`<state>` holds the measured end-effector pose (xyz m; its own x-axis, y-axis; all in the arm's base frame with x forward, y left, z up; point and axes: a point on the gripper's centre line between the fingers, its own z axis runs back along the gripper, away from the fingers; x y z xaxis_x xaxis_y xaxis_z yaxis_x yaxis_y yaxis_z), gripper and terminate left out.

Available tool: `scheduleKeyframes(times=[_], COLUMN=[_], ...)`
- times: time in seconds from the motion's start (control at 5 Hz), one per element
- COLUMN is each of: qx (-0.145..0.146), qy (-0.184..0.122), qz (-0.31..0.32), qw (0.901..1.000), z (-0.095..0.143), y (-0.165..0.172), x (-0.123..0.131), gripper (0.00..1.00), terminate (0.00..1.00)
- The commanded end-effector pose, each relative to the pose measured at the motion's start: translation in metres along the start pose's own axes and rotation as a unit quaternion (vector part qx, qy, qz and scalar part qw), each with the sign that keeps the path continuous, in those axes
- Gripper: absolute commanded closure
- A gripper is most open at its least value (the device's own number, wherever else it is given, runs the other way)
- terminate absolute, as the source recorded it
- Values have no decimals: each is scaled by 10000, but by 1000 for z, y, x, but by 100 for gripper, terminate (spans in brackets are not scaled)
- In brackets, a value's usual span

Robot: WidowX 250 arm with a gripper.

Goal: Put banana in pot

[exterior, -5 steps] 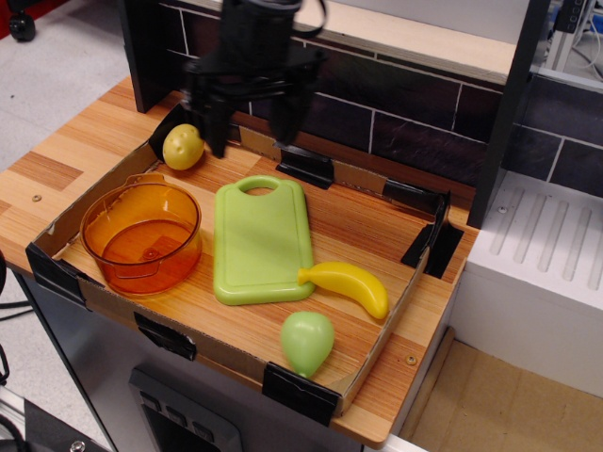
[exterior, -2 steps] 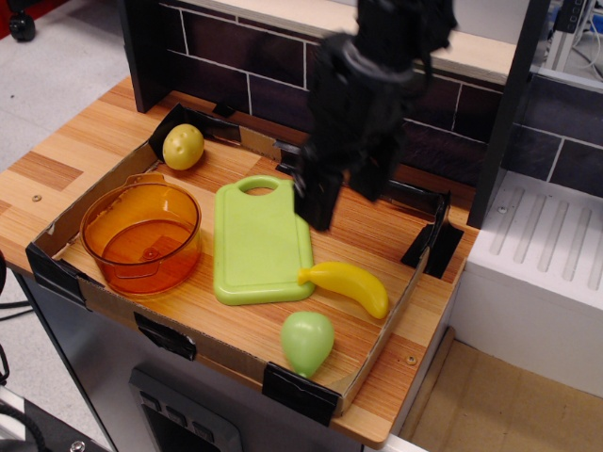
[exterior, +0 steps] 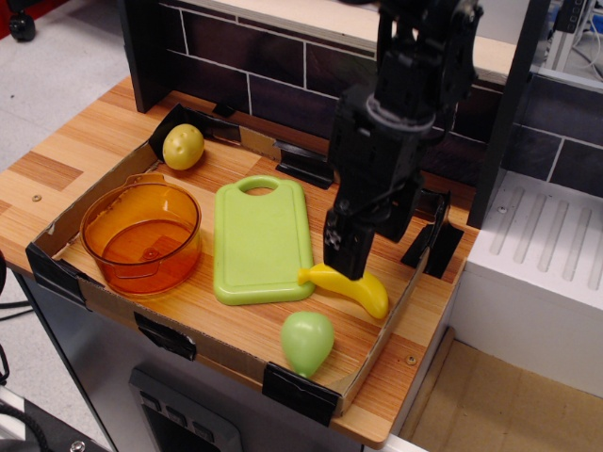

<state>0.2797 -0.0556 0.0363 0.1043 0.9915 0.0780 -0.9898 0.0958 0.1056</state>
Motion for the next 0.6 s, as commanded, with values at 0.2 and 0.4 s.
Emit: scheduleKeyframes(times=[0.2, 0.4], qx=[-530, -620], qy=[-236, -260], qz=[123, 133], qw=[9982, 9977], z=[-27, -34], y=[-3, -1], x=[-8, -11], gripper=[0, 0], terminate=[0, 0])
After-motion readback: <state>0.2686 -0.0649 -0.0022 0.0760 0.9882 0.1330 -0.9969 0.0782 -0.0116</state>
